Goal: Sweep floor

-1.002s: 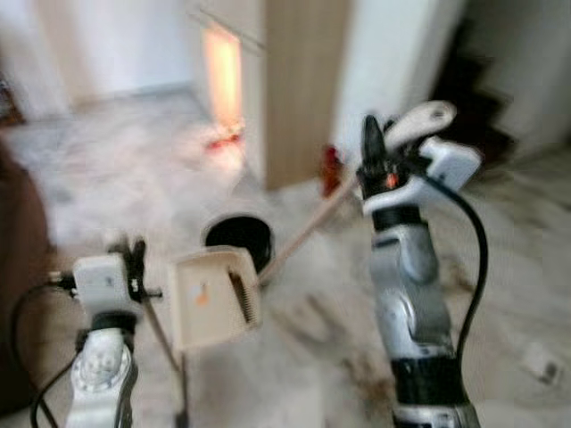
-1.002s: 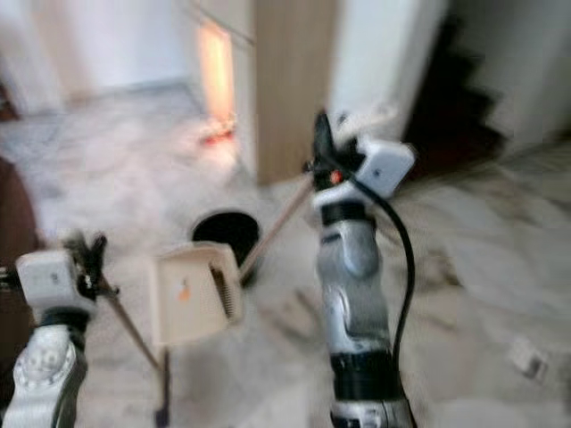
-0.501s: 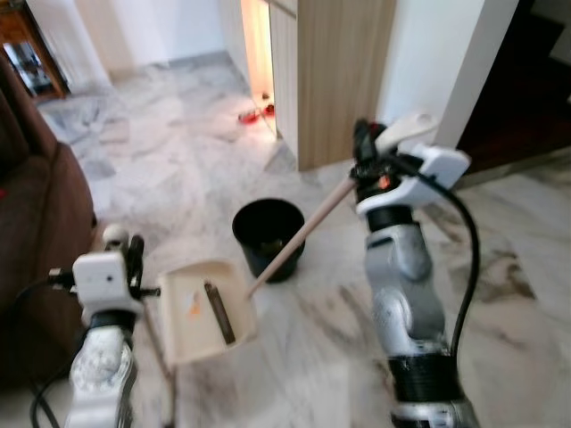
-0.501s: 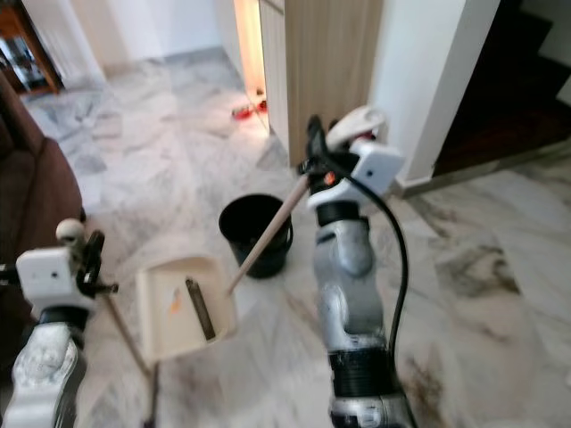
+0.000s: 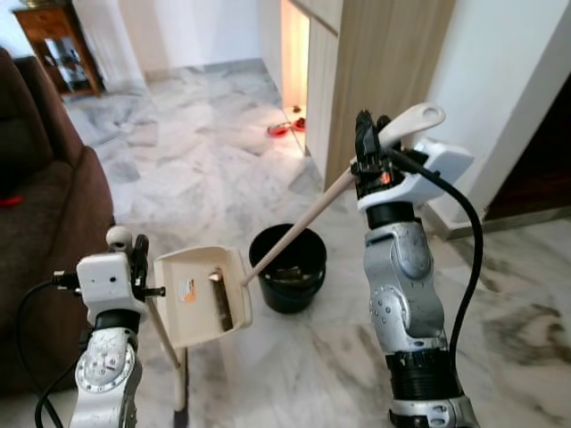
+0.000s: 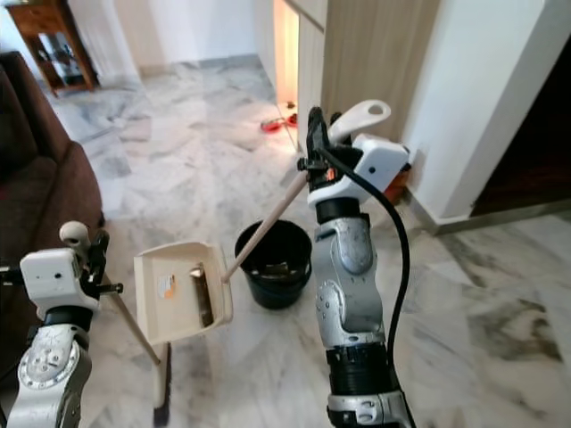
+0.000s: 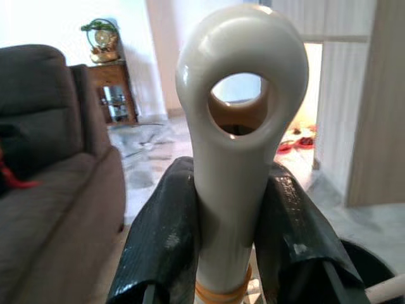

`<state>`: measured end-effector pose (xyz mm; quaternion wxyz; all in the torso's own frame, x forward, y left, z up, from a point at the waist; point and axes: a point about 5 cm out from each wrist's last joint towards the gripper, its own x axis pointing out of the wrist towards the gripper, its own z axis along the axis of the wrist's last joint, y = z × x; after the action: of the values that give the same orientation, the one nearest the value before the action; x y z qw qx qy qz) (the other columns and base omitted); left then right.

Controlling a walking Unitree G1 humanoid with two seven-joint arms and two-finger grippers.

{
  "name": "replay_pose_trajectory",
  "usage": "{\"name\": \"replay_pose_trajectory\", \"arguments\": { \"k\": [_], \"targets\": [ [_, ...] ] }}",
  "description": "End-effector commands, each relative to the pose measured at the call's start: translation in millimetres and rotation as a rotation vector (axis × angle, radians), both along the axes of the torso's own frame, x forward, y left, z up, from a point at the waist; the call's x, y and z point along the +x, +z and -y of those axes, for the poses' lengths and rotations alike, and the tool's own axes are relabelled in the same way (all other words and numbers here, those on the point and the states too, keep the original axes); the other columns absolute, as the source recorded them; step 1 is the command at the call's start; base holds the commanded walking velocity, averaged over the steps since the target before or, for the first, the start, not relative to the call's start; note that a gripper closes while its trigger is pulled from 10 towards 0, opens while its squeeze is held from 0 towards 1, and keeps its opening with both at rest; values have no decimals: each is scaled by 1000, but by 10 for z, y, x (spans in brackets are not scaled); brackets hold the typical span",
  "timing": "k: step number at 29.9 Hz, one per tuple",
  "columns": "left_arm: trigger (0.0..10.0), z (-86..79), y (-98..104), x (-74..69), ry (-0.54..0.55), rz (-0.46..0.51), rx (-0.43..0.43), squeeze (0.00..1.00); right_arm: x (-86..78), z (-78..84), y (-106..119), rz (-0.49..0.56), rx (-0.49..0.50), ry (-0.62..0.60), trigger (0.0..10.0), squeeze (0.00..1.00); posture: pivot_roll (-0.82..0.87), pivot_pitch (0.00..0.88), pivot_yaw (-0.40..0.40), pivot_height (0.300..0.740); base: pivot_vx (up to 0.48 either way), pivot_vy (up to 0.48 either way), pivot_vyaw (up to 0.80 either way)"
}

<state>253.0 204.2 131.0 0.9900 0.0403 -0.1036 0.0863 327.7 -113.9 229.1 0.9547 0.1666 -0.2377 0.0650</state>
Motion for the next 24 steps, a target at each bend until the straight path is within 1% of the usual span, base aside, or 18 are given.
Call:
{"name": "replay_pose_trajectory", "arguments": {
  "k": [1,10,16,21,24],
  "targets": [
    [10000,-61,134,4,17,63,12,0,-36,-89,203,91,8,19,10000,0,161,4,41,740,424,0,0],
    [10000,-73,148,2,25,71,17,0,-32,-97,241,109,25,25,10000,0,165,0,42,740,422,0,0],
    [10000,-65,155,9,21,76,13,0,-32,-83,308,137,21,7,10000,0,165,0,40,740,422,0,0],
    [10000,-64,156,8,23,77,11,0,-6,-40,332,138,36,-4,10000,0,164,0,39,740,421,0,0],
    [10000,-61,160,11,24,82,10,0,13,27,369,150,34,-33,10000,0,166,1,38,740,423,0,0]
  ]
}}
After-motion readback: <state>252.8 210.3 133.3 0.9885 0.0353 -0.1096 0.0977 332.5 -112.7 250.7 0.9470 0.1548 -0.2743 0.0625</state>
